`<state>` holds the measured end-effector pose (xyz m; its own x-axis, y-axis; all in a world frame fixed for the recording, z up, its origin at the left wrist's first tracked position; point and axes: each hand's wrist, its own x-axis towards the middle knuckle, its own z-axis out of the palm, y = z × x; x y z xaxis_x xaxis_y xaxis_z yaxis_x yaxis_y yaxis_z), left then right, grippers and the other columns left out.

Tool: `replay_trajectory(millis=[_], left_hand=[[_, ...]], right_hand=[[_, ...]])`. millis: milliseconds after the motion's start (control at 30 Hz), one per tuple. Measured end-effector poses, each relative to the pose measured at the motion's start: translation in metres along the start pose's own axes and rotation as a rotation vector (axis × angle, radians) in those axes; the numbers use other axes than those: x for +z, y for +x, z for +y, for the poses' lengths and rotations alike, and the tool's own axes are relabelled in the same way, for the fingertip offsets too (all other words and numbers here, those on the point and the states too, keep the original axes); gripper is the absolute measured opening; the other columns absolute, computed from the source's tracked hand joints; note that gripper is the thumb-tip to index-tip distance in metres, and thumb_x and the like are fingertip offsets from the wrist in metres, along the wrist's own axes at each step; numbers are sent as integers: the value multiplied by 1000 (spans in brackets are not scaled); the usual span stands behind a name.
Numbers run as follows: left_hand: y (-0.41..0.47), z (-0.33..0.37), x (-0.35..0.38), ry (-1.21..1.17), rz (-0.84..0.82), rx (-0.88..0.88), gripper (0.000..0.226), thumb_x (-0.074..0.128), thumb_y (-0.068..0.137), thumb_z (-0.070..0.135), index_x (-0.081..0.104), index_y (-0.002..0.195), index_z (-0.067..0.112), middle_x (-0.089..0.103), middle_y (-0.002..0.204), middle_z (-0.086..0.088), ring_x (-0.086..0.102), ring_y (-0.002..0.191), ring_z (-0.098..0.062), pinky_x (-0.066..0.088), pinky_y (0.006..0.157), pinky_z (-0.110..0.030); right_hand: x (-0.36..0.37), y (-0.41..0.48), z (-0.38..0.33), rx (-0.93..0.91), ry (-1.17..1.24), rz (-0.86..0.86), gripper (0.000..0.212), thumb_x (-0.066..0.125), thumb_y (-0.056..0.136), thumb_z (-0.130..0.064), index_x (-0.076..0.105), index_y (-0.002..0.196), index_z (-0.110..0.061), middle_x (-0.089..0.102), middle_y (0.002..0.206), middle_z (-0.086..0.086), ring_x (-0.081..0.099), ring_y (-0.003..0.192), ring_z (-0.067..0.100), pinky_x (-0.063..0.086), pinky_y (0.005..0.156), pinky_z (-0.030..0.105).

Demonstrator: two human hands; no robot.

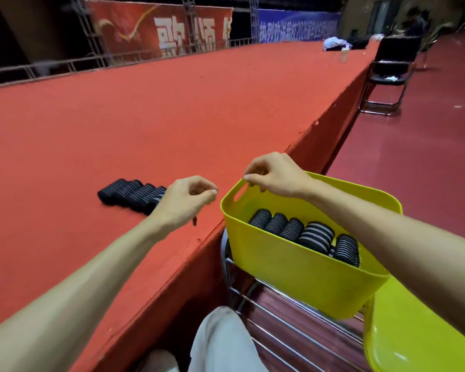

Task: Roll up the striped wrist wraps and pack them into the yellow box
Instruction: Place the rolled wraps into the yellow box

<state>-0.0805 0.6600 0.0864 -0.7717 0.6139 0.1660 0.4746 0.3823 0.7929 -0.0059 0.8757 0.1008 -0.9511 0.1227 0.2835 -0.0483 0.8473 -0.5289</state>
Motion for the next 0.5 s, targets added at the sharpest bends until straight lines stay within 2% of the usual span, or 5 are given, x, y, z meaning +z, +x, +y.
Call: replay_trajectory(millis=[100,200,267,333,500], left_hand=[[-12,-28,-28,4,49,-82,10,64,89,19,71,88,26,74,84,5,69,86,-13,52,82,-31],[-20,-61,-53,-29,78,-173,10,65,89,17,70,88,25,73,89,3,68,90,-15,50,83,-29],[-21,-85,-65,-18,75,-211,9,65,89,18,69,92,26,72,94,6,65,91,-10,46,78,-22],[-16,-110,-70,6,78,-238,12,65,88,19,67,97,27,70,100,9,62,96,-7,44,81,-22],[17,-154,-62,142,182,-188,29,65,88,16,61,116,14,62,116,-2,57,106,-13,41,91,-21]], right_hand=[[20,26,-29,-69,48,15,10,66,90,-23,73,88,-17,70,73,-7,56,56,-11,45,65,15],[46,53,-52,-113,76,-19,9,66,90,-22,73,86,-17,70,72,-7,56,56,-10,44,65,17],[64,71,-61,-126,90,-44,7,67,89,-21,72,85,-18,69,70,-8,57,57,-7,44,65,18],[82,86,-63,-133,88,-75,7,67,89,-21,72,87,-18,67,69,-11,57,57,-10,43,66,17],[114,119,-56,-123,106,-111,6,67,88,-19,73,88,-18,62,65,-20,56,59,-13,43,68,16]])
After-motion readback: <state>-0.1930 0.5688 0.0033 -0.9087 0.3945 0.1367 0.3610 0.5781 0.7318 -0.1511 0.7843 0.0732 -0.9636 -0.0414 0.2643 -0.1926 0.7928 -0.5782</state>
